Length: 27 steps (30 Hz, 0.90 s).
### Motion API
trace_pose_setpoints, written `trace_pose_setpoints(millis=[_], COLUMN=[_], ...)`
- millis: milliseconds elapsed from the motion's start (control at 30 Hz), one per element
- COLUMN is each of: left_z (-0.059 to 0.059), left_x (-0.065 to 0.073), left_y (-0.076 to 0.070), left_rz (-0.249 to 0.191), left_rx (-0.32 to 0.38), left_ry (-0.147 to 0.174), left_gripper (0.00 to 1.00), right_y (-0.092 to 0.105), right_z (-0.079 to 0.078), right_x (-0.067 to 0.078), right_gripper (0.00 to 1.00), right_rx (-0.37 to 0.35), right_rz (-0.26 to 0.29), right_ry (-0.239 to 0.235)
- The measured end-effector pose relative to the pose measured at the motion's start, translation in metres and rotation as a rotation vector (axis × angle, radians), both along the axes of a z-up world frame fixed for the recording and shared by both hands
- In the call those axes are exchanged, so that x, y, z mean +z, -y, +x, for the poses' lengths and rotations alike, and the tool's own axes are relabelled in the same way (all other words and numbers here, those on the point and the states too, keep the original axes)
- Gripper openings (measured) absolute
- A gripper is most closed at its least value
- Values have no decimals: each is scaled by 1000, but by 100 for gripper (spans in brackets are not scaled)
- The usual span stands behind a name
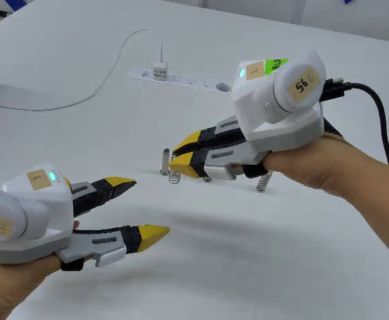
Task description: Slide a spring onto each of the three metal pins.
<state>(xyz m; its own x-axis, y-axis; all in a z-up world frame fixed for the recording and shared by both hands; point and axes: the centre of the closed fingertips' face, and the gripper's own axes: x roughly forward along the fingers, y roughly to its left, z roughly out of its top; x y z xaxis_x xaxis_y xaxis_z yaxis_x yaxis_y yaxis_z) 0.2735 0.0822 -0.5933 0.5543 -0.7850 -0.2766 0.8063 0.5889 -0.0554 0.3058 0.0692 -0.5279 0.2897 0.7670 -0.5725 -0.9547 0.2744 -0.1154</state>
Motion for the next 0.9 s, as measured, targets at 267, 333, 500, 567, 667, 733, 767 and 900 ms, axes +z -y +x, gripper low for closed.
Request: trace_pose_setpoints(millis=[267,333,500,567,667,733,767,900], left_z=[1,1,1,1,2,2,3,3], left_x=[-1,-1,-3,-2,-2,-2,-3,-3], left_y=[-2,-2,-3,-2,-3,-4,-4,-6], left_rz=[-3,-5,-1,-3,-3,-3,-3,-3], left_rx=[7,8,9,9,11,14,15,19], left_ry=[-4,-6,-11,-10,-10,-11,-11,-11], left_gripper=[61,61,60,60,60,60,60,60], right_y=[-3,-3,-5,-5,-7,-8,-9,-11], right_z=[21,28,43,47,57,61,63,72], right_x=[2,3,3,3,2,0,-1,-7], right_gripper=[11,11,11,11,11,11,11,11], right_rx=[-44,-50,-71,-80,-92,-104,-108,-127], right_rz=[13,13,23,22,30,28,29,29], right_ry=[13,19,23,26,26,29,27,23])
